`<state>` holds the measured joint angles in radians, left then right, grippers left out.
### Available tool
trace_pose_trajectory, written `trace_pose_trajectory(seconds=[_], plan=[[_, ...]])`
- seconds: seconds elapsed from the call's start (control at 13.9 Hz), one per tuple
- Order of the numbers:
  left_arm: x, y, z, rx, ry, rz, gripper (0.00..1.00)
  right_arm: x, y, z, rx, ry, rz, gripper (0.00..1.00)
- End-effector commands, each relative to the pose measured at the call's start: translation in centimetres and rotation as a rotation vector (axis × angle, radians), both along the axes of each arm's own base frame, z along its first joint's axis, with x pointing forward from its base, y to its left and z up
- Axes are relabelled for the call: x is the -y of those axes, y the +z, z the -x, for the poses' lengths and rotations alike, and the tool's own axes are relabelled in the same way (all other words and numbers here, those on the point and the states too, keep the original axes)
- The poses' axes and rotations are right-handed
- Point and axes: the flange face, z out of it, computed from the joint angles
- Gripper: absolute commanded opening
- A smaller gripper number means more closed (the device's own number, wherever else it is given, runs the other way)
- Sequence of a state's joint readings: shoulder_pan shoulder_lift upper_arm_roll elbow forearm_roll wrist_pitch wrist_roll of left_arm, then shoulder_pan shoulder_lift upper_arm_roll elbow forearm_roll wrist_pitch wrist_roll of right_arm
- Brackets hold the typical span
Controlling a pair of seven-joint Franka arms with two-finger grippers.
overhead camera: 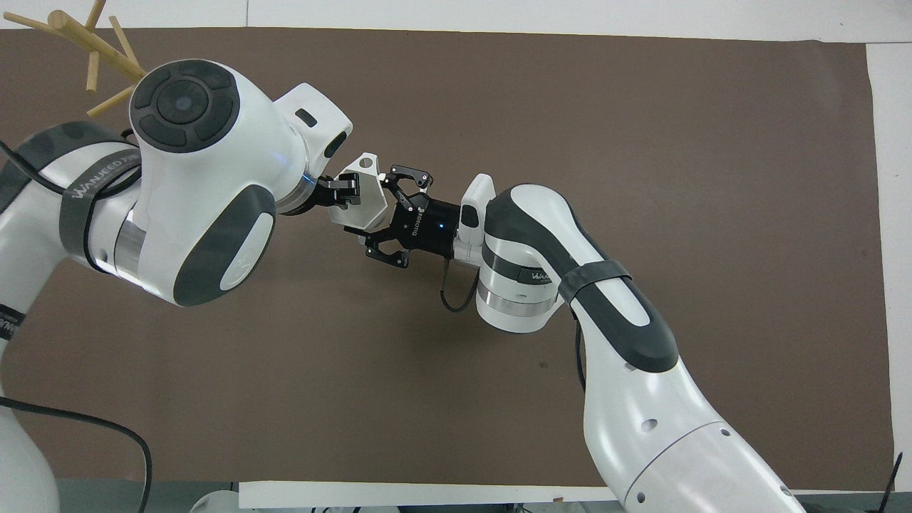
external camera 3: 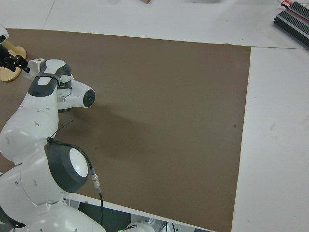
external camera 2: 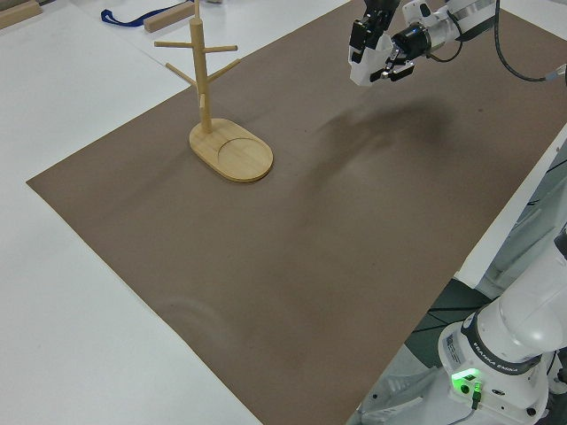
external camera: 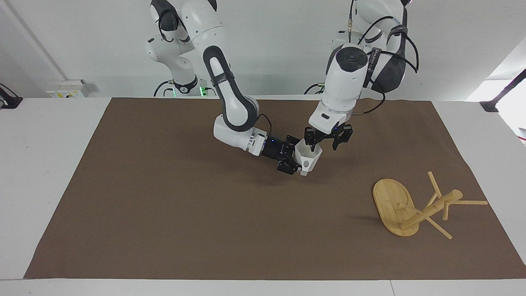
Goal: Hang cup on rack
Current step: 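Grasp the mug with the left gripper while the right gripper releases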
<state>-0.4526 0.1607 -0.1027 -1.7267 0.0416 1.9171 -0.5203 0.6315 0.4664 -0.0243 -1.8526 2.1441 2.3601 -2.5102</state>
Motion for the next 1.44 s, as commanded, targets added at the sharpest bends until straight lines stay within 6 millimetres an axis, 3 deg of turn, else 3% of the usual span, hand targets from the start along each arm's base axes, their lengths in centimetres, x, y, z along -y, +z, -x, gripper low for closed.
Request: trace_pose_trajectory(seconds=[0.0, 0.43, 0.5, 0.57, 0.86, 1.0, 1.22, 1.36], plan=[[-0.2, -0.7, -0.2, 0.042, 0.023, 0.029, 0.0, 0.3, 0.5, 0.3, 0.009, -0.013, -0.014, 0.05], [0.3, -0.6, -0.8, 0.077, 0.077, 0.058, 0.0, 0.3, 0.6, 0.3, 0.008, -0.015, -0.014, 0.09], [0.3, -0.7, -0.8, 0.075, 0.096, 0.059, 0.0, 0.3, 0.6, 0.2, 0.003, -0.017, -0.015, 0.36], [0.2, -0.7, -0.7, 0.072, 0.103, 0.058, 0.0, 0.5, 0.4, 0.2, -0.002, -0.02, -0.014, 0.99], [0.0, -0.9, -0.8, 0.072, 0.253, 0.072, 0.0, 1.3, 0.5, -0.4, -0.003, -0.035, -0.016, 1.0], [0.0, -0.9, -1.1, 0.104, 0.31, 0.105, 0.0, 3.3, 0.6, -1.9, -0.009, -0.066, -0.018, 1.0], [-1.4, -2.7, 0.9, 0.208, 0.383, 0.199, 0.0, 8.3, 0.6, -4.7, 0.032, -0.071, 0.027, 1.0], [-4.7, -3.8, 2.9, 0.3, 0.397, 0.26, 0.0, 12.1, 0.8, -6.6, 0.065, -0.031, 0.07, 1.0]])
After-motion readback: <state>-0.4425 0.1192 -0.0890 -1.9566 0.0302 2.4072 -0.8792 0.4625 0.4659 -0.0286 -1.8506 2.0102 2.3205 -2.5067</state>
